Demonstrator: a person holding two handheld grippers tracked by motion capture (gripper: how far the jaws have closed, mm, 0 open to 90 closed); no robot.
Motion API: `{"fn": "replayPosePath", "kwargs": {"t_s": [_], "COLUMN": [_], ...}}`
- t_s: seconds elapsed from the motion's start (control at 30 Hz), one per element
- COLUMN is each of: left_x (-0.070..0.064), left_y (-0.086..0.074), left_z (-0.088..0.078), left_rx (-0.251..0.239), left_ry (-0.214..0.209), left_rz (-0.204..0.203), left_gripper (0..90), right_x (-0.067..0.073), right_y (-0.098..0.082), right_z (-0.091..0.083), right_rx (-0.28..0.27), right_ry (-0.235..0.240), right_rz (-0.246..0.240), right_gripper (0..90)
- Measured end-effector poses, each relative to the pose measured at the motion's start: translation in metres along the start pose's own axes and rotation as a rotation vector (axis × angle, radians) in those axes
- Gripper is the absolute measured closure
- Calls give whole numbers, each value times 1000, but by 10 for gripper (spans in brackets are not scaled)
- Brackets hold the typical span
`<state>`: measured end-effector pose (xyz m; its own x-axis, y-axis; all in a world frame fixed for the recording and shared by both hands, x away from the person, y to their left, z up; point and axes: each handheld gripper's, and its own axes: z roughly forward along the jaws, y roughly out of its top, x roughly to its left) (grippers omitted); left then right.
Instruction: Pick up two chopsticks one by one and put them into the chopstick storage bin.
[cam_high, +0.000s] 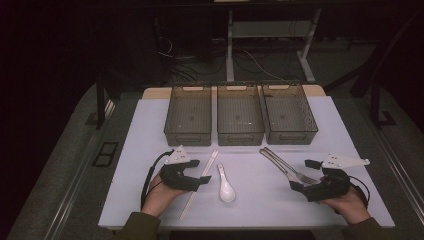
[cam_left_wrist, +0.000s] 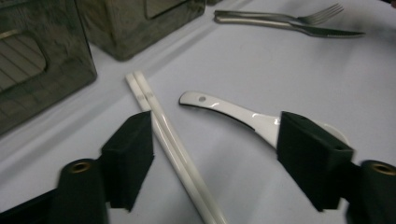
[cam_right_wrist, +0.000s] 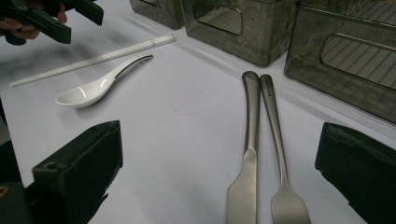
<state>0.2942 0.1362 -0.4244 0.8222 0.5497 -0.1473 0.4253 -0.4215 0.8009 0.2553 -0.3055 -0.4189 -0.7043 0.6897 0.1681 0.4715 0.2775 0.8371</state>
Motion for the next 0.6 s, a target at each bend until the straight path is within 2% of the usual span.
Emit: {"fn": "replayPosePath", "kwargs": {"t_s": [0.1,0.47,0.6], "left_x": [2,5,4], "left_y": [-3,-10,-12], "left_z": [2,2,4], "left_rx": [27,78,110], "left_ry": [7,17,25], "left_rz": [-15,-34,-43], "left_gripper": [347,642,699], "right_x": [1,1,1], "right_y": [0,-1,-1], "right_z": [0,-1,-1], "right_rx": [2,-1,-3], "right_ry": [0,3,3], "right_rz": [1,0,-3], "right_gripper": [8,8,8]}}
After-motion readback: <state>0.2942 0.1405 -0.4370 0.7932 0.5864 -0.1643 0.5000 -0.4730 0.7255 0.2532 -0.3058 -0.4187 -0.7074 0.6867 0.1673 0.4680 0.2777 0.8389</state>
